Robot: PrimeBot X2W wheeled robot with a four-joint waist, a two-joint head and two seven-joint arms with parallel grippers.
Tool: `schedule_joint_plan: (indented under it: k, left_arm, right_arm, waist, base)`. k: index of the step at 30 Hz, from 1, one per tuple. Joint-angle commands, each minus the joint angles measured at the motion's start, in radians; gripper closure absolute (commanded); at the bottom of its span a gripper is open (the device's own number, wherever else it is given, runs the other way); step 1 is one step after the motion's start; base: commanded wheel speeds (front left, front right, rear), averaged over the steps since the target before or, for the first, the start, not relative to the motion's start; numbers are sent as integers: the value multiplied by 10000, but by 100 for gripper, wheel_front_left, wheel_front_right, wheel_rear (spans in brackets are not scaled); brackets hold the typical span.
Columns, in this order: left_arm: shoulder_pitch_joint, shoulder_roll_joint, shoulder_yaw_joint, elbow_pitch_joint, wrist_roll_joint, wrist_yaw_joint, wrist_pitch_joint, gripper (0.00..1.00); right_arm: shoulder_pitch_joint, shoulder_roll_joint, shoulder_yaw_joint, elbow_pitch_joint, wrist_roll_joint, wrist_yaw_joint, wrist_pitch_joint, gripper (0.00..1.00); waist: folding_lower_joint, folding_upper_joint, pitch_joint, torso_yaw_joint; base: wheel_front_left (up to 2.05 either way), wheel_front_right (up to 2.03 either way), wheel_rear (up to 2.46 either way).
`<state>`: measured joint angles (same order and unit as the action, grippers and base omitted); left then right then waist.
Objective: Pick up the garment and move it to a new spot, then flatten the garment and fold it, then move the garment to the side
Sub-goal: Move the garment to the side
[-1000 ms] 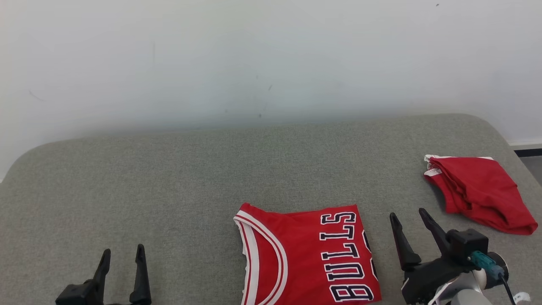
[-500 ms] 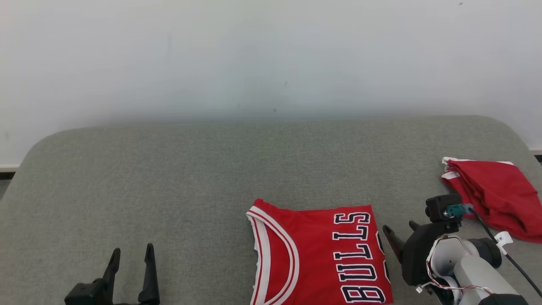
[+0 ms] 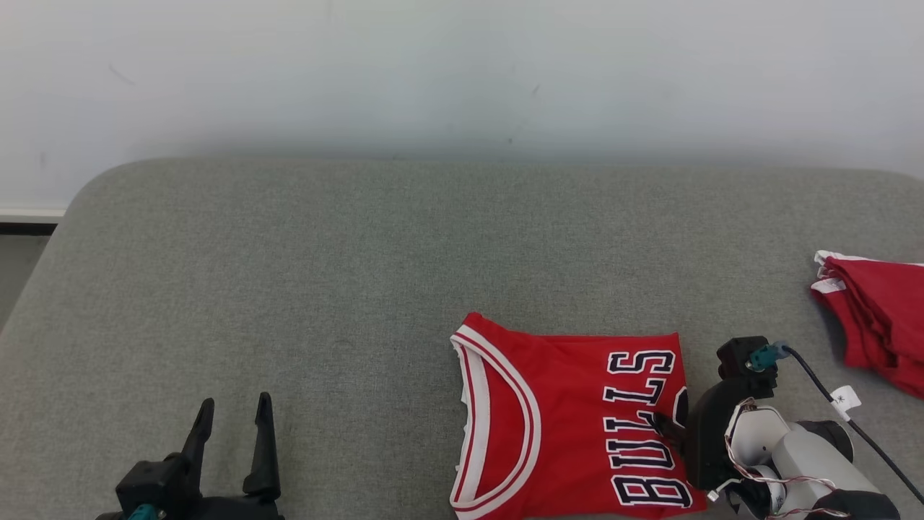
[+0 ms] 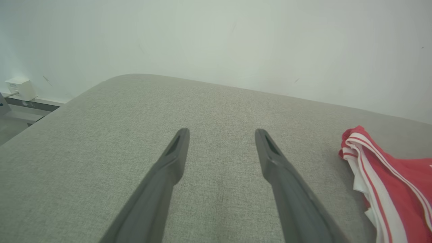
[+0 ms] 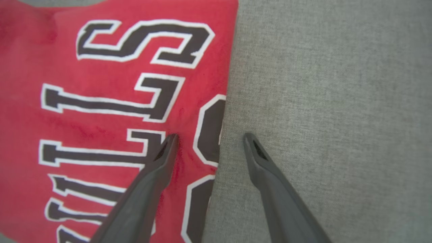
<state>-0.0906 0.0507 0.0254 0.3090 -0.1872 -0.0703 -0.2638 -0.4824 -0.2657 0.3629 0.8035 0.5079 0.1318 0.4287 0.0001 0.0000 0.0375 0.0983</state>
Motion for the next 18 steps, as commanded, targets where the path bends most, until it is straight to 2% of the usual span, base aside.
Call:
schedule_joint_plan:
  k: [1, 5, 6, 7, 8, 13, 18]
  left_arm:
    - [-107, -1, -12, -48, -102, 19, -1, 0]
    - [-235, 0, -87, -86, -144, 59, -1, 0]
    - [-259, -2, -105, -83, -163, 65, -1, 0]
    - [-275, 0, -125, -75, -197, 72, -1, 0]
    - [-280, 0, -152, -68, -229, 74, -1, 0]
    - [-213, -2, -293, -132, -304, 150, -1, 0]
    - [-286, -2, -376, -356, -449, 209, -1, 0]
  right_arm:
    - [16, 112, 40, 133, 64, -29, 98, 0]
    - [15, 242, 317, 456, 162, -28, 671, 0]
    - [11, 259, 418, 488, 157, -25, 792, 40]
    - [10, 240, 529, 498, 126, -5, 873, 67]
    - [11, 195, 648, 467, 48, -5, 875, 100]
    - [-302, -512, 1187, 157, -373, -34, 705, 100]
    - [-1327, -1374, 2323, -758, -836, -40, 854, 100]
  waist:
    - [-1, 0, 281, 178]
    - [-1, 0, 461, 247]
    - [-1, 0, 486, 261]
    - [-1, 0, 498, 270]
    - [-1, 0, 502, 277]
    - [-1, 0, 462, 231]
    - [-1, 0, 573, 20]
  base:
    - [0, 0, 0]
    - [0, 0, 0]
    - [0, 0, 0]
    - [0, 0, 0]
    - [0, 0, 0]
    - [0, 0, 0]
    - [0, 0, 0]
